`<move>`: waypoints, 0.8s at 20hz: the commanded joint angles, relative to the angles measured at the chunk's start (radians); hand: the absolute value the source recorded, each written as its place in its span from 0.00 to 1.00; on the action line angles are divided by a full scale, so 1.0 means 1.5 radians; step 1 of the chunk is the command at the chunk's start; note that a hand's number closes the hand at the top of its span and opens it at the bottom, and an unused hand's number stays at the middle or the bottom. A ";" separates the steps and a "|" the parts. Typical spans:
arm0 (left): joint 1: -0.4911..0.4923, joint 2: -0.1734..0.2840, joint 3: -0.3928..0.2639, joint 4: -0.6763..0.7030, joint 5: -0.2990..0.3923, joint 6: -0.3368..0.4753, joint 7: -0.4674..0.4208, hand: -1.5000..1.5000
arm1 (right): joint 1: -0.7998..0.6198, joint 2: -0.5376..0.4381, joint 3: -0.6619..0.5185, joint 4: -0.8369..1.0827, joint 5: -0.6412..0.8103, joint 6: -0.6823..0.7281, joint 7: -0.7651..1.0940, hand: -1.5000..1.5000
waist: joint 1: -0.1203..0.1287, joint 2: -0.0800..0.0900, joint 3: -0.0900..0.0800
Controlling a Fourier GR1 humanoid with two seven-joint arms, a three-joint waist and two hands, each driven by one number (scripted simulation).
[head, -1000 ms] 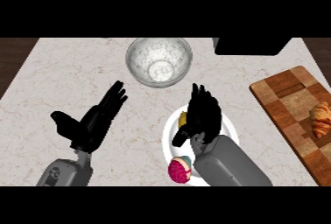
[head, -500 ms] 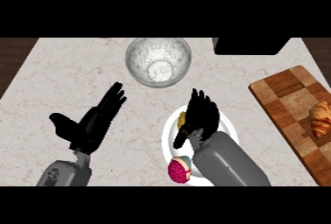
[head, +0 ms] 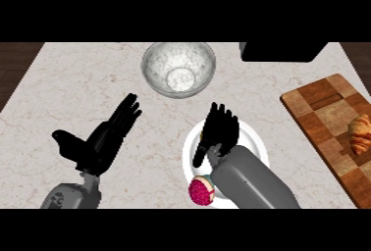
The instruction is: Pick the lemon from the plate and place it in the bowl
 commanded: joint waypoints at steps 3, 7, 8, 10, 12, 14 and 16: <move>-0.018 -0.005 0.008 0.001 -0.004 0.001 0.011 0.50 | 0.004 0.011 0.038 0.026 0.003 -0.060 0.137 0.00 | -0.003 0.000 0.000; -0.015 -0.022 -0.004 0.006 -0.023 0.019 0.017 0.50 | 0.040 0.011 0.020 0.046 0.031 -0.066 0.079 0.00 | -0.012 0.000 0.000; 0.000 -0.011 0.003 -0.011 -0.014 0.002 0.005 0.50 | -0.004 0.011 0.029 0.074 -0.001 -0.089 0.110 0.00 | 0.001 0.001 0.000; -0.022 -0.038 -0.005 0.029 -0.025 0.012 -0.013 0.50 | 0.005 0.011 0.056 0.099 0.005 -0.120 0.108 0.00 | 0.001 0.003 0.000; -0.005 -0.019 0.015 0.022 -0.009 -0.007 -0.008 0.50 | -0.013 0.011 0.011 0.096 0.010 -0.090 0.085 0.00 | -0.005 0.001 0.000; -0.005 -0.010 0.016 -0.004 -0.001 -0.008 0.026 0.50 | -0.020 0.011 -0.029 0.129 0.016 -0.086 0.051 0.00 | -0.005 0.001 0.000; 0.006 -0.046 -0.011 0.020 -0.045 0.017 -0.025 0.50 | -0.027 0.011 0.010 0.107 -0.003 -0.097 0.089 0.00 | -0.003 0.001 0.000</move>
